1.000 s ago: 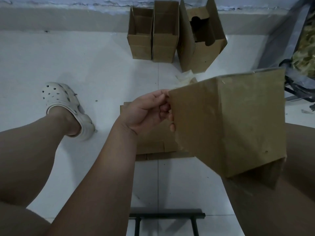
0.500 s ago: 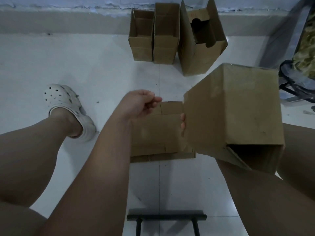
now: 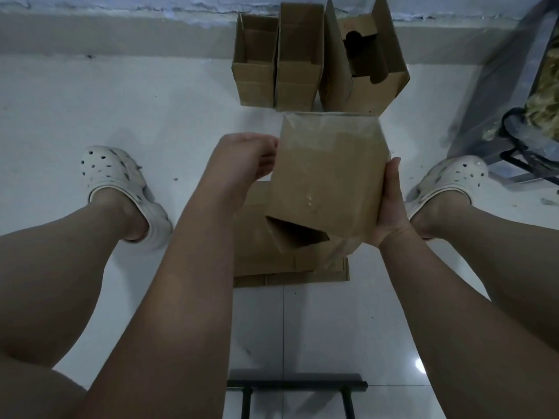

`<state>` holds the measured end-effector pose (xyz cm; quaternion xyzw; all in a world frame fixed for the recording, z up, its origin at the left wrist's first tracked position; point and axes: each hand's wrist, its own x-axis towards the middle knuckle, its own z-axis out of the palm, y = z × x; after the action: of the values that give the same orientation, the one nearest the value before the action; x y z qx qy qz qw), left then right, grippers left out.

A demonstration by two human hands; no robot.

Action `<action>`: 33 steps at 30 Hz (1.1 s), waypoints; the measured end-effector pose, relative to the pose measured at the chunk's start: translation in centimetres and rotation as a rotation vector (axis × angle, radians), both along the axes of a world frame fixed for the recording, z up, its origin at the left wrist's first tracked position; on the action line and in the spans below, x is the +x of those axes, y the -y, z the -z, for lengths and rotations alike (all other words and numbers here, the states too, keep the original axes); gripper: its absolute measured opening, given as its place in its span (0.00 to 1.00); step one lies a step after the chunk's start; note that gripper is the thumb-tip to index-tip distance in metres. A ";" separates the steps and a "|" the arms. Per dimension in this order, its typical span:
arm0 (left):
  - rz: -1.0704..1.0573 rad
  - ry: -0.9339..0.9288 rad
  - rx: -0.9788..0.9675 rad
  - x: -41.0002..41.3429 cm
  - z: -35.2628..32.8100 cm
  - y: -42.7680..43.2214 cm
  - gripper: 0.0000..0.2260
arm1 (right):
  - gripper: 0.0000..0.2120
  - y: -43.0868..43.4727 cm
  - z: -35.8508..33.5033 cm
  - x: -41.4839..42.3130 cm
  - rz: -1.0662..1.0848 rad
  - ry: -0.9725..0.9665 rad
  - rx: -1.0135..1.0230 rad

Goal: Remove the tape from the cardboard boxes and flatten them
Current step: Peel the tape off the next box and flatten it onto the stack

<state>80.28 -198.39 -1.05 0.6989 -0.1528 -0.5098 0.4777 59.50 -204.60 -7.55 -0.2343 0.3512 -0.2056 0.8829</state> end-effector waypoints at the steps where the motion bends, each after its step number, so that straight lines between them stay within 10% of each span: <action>1: 0.014 -0.019 -0.053 0.2 -0.2 -0.1 0.09 | 0.40 0.0 0.0 -0.1 0.012 -0.020 0.021; 10: 0.101 0.301 -0.050 0.6 -0.2 -0.3 0.06 | 0.46 0.8 0.4 0.7 0.075 -0.234 -0.040; 17: 0.059 0.148 0.407 1.0 3.1 -0.6 0.40 | 0.39 1.1 0.9 1.2 -0.143 -0.375 -0.162; 25: -0.320 -0.199 0.333 -0.6 7.9 -4.4 0.31 | 0.46 2.0 0.2 1.9 -0.629 -0.566 -0.514; 33: -0.320 -0.105 0.315 -2.3 9.8 -5.2 0.32 | 0.42 -0.4 2.6 1.2 -0.687 -0.966 -0.905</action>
<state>77.98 -193.16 -10.85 0.7526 0.0665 -0.4810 0.4449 60.69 -204.23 -10.18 -0.7359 0.4880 0.0832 0.4620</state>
